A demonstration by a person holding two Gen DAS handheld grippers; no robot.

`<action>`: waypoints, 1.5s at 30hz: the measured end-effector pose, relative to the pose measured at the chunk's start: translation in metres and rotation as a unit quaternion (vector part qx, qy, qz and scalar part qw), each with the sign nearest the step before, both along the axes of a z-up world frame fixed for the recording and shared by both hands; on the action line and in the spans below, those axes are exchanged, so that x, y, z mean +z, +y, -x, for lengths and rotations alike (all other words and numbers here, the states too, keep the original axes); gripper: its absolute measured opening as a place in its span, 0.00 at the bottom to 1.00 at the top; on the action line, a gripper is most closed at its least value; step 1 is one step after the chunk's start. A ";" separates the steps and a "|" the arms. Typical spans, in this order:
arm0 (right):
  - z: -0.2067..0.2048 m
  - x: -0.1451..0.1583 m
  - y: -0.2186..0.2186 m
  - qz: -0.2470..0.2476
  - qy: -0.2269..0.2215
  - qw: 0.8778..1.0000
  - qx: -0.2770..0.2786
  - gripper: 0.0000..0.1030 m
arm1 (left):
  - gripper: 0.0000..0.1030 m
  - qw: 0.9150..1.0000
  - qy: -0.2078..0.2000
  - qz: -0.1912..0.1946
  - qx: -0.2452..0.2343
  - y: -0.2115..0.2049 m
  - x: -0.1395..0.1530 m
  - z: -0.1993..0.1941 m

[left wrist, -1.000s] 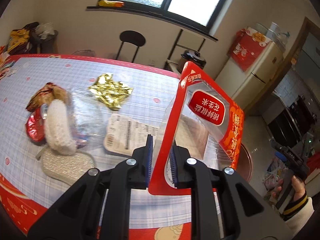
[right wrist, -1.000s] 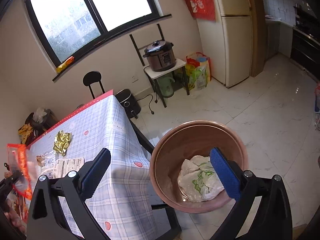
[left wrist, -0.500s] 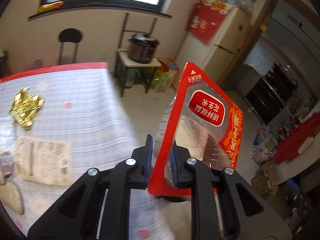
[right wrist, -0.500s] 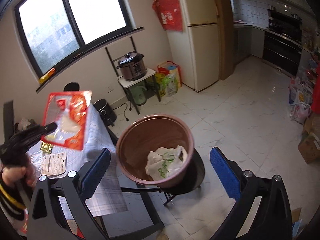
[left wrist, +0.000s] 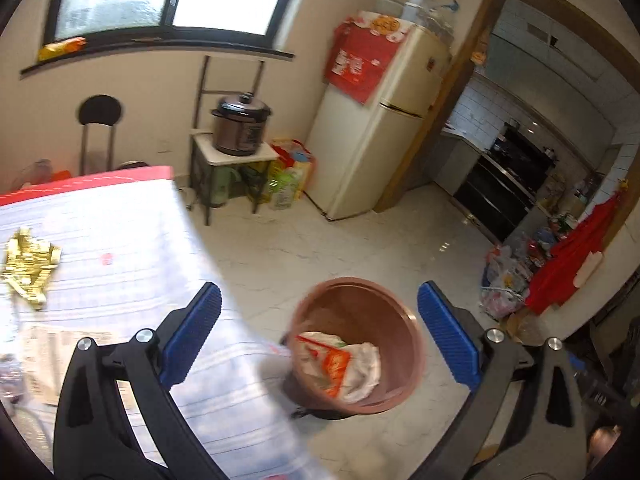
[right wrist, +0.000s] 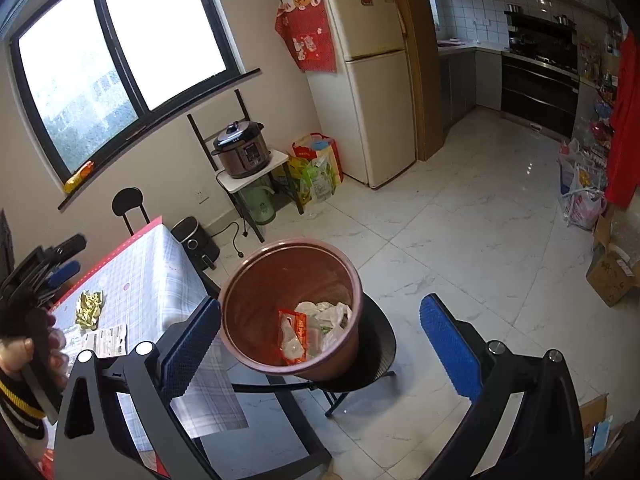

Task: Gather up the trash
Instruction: 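Move the left tool over the bin and release the red tray, then return to the table and grasp the white foam net with the right tool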

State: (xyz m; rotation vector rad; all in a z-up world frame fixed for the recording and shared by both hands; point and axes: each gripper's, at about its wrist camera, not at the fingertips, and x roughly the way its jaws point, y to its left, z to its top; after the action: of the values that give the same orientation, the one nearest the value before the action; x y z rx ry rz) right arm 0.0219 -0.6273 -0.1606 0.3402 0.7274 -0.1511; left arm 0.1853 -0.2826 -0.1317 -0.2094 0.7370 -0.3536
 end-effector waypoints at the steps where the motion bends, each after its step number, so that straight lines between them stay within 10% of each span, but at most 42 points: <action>1: -0.004 0.001 0.004 0.002 -0.003 1.000 0.004 0.95 | 0.94 1.000 -0.002 -0.007 0.008 0.012 0.002 0.004; 9: -0.040 0.005 0.065 0.011 -0.015 0.998 0.060 0.95 | 0.94 0.992 -0.022 -0.048 0.111 0.147 0.022 0.052; 16: -0.062 0.001 0.140 0.022 -0.009 0.993 0.117 0.95 | 0.94 0.968 -0.017 -0.108 0.225 0.277 0.024 0.122; 28: -0.069 0.008 0.301 0.045 -0.002 0.972 0.231 0.95 | 0.94 0.928 0.033 -0.070 0.364 0.451 -0.003 0.212; 45: -0.075 -0.022 0.505 0.089 0.057 0.924 0.367 0.95 | 0.94 0.932 0.080 -0.016 0.352 0.540 -0.072 0.221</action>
State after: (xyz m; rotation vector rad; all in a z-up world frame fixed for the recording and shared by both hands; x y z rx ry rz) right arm 0.0973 -0.1224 -0.1823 -0.1308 0.9069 0.4776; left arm -0.0361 0.2578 -0.2039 -0.4574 0.7763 0.3648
